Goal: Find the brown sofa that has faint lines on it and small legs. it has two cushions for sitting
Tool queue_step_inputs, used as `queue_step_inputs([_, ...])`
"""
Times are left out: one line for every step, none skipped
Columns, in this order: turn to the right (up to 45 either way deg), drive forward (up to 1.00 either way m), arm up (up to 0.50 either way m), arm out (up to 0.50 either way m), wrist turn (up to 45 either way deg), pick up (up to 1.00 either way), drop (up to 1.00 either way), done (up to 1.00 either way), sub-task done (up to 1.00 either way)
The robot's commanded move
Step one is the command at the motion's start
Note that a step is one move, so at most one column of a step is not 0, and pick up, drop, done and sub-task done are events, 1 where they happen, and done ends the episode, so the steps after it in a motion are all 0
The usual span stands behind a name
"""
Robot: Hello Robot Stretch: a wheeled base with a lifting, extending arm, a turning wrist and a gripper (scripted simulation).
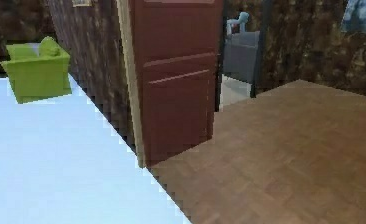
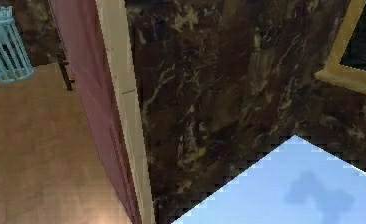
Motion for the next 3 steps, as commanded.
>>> queue_step_inputs([-15.0,0.0,0.0,0.0,0.0,0.0,0.0,0.0,0.0])
queue_step_inputs([0.0,0.4,0.0,0.0,0.0,0.0,0.0,0.0,0.0])
queue_step_inputs([45.0,0.0,0.0,0.0,0.0,0.0,0.0,0.0,0.0])
